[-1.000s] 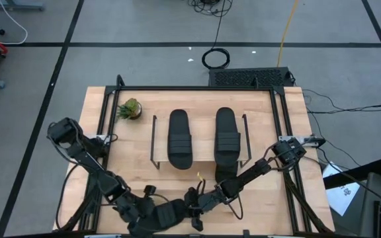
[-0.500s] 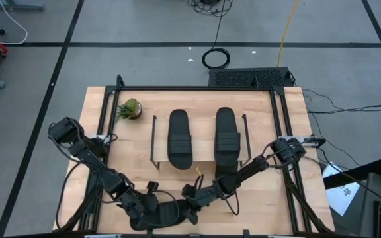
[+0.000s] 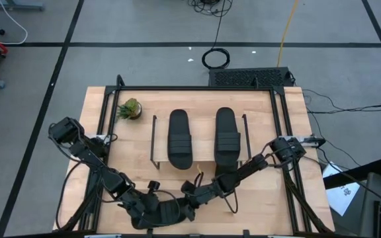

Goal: Pick and place slides into the shelf
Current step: Put the left black slide under the shelf

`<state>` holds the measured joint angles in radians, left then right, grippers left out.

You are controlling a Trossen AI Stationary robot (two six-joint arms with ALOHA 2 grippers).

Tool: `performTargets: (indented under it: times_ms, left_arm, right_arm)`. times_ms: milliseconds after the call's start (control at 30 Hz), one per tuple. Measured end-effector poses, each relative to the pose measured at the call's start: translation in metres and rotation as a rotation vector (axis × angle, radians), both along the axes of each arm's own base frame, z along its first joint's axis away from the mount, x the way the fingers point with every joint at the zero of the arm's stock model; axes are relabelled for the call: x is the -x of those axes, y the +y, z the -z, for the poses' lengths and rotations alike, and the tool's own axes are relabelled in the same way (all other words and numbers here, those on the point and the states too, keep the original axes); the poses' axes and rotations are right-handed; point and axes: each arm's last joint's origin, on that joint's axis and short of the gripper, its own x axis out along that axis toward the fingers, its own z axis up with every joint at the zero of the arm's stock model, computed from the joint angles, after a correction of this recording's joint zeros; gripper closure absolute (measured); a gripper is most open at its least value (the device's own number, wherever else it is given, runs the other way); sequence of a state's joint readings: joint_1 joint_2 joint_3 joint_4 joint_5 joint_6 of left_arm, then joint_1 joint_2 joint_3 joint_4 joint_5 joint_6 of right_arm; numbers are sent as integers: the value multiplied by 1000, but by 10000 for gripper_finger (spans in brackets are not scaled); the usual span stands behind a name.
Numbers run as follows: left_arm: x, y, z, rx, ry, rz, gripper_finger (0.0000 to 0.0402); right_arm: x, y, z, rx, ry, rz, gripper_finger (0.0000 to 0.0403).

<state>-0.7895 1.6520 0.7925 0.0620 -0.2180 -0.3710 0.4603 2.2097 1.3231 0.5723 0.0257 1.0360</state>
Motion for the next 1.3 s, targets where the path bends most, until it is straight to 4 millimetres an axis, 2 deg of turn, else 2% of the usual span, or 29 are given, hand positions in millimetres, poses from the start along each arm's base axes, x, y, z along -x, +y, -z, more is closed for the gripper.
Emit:
performTargets:
  times_ms: [133,400,567,667,800,933,1000,1100,1300]
  left_arm:
    - [-2,-1,3,5,-10,1,401]
    - [-15,2,25,-9,24,-10,402]
    - [-16,2,26,-8,17,-1,402]
    - [-17,2,25,-8,12,5,402]
    - [-17,2,25,-4,10,5,402]
    - [-16,1,25,-8,12,8,401]
    - [-12,1,21,-28,11,31,401]
    - [-1,2,7,-95,-1,32,401]
    - [43,8,-45,-144,-88,-9,401]
  right_arm:
    - [-2,-5,0,-14,6,18,270]
    - [-5,-11,0,0,-5,31,270]
    - [-6,-11,0,29,-23,10,277]
    - [-6,-11,-1,50,-41,-23,311]
    - [-5,-10,-1,70,-54,-41,387]
    - [-6,-10,-1,82,-65,-48,396]
    - [-5,-8,-6,96,-85,-57,398]
    - [-1,-5,-22,130,-119,-61,399]
    - [20,10,-66,203,-135,15,401]
